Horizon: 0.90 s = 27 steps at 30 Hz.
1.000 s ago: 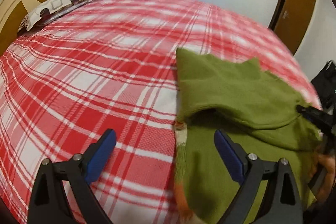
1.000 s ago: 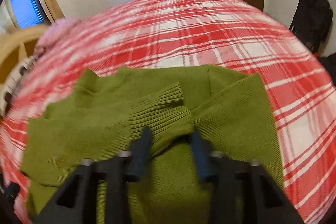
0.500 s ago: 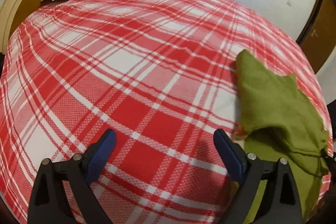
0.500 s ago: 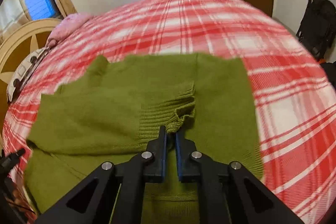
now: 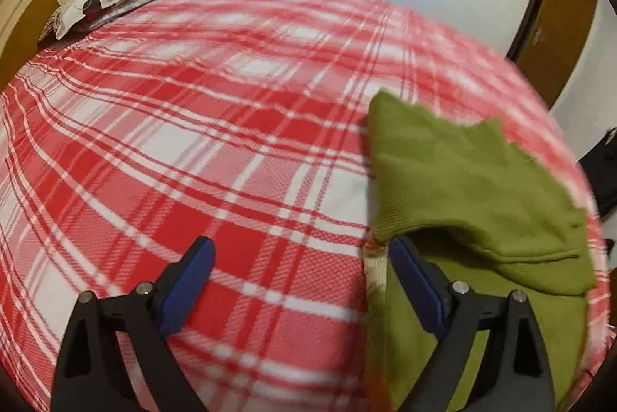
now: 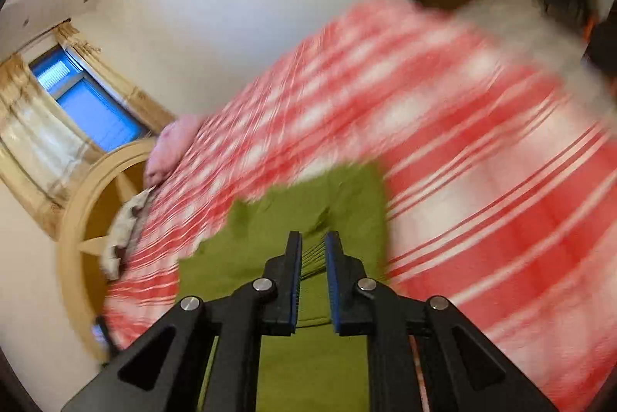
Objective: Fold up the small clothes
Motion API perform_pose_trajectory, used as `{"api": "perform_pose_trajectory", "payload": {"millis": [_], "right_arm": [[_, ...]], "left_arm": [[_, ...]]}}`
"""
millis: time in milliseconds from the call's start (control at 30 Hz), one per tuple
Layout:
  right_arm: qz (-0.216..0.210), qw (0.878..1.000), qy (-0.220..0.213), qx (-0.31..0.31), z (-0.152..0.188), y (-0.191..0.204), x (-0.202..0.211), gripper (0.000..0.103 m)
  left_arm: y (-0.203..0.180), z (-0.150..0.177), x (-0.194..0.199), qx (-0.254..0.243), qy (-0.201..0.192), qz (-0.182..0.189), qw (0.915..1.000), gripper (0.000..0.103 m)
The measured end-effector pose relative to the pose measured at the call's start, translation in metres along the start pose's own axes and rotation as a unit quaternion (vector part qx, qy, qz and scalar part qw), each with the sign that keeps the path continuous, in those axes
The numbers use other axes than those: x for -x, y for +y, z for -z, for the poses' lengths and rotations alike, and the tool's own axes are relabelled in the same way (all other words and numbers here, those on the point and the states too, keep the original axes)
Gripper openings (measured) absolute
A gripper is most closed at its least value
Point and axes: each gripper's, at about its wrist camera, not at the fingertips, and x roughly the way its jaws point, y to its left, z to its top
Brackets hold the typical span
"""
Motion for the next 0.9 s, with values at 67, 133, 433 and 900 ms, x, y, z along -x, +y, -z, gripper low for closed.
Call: {"api": "perform_pose_trajectory", "payload": {"millis": [67,133,433,900], "right_arm": [[0.042,0.998,-0.048,0.024,-0.013,-0.008,0.055,0.013],[0.074,0.992,-0.095,0.028,-0.024,-0.018,0.107,0.013],[0.182,0.938,-0.29,0.06,-0.027,-0.037,0.315,0.013],[-0.016,0.968,-0.11,0.227,0.101,0.043,0.237,0.084]], "left_arm": [[0.013,0.003,0.025,-0.011,-0.026,-0.005,0.9996,0.095],[0.036,0.007,0.06,-0.025,-0.061,-0.015,0.9977,0.095],[0.161,0.029,0.218,-0.013,-0.187,-0.095,0.9776,0.096],[0.107,0.119,0.219,-0.148,-0.146,0.076,0.9753,0.103]]}}
